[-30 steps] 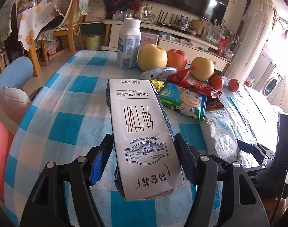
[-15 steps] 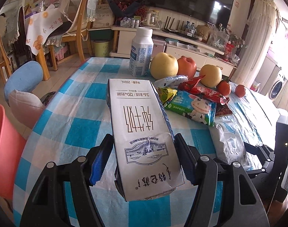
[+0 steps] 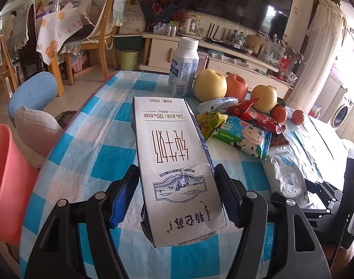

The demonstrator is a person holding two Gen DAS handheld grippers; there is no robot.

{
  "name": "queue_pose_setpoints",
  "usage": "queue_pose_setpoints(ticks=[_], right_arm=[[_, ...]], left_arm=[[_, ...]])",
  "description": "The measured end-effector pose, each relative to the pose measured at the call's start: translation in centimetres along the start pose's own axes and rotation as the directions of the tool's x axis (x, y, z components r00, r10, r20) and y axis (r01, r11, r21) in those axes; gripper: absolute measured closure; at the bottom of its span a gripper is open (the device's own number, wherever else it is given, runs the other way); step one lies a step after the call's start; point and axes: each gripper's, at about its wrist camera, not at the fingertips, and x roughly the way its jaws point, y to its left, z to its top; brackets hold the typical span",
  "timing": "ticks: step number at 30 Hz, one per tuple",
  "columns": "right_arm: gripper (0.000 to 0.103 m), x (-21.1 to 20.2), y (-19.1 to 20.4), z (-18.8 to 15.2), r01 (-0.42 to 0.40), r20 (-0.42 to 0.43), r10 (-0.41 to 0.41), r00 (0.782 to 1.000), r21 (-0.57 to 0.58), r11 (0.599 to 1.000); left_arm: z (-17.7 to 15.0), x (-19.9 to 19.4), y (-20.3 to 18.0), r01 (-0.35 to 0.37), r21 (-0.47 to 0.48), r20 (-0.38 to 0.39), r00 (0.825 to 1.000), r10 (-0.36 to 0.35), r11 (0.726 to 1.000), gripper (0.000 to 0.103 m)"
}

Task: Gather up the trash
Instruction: 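Lift the carton with left tool while right tool lifts the wipes package, then carry the carton with left tool while right tool carries the wipes to the bucket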

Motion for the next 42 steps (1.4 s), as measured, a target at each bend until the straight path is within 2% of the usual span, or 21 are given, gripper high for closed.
queue_pose_setpoints(ticks=[10, 26, 35, 42], right_arm=[[0.024, -1.8, 0.9, -1.3, -0.012, 0.047, 0.011, 0.999, 0.011, 1.000], [0.024, -5.3, 4.4, -1.7, -0.045, 0.129, 0.044, 0.991, 0.005, 0.999], [0.024, -6.7, 7.5, -0.9, -0.115, 0.139, 0.117, 0.983, -0.023, 0.993], [0.024, -7.6, 11.1, 0.3, -0.188, 0.150, 0.196, 0.969, -0.067, 0.980]], left_arm=[[0.2, -1.3, 1.3, 0.002, -0.026, 0.029, 1.000, -0.002, 1.000, 0.035], [1.4, -3.8, 4.7, -0.041, -0.088, 0.095, 0.994, 0.050, 0.995, 0.035], [1.7, -5.2, 7.4, -0.080, -0.151, 0.112, 0.989, 0.097, 0.985, 0.035], [1.9, -6.5, 9.8, -0.118, -0.202, 0.122, 0.982, 0.144, 0.972, 0.035]])
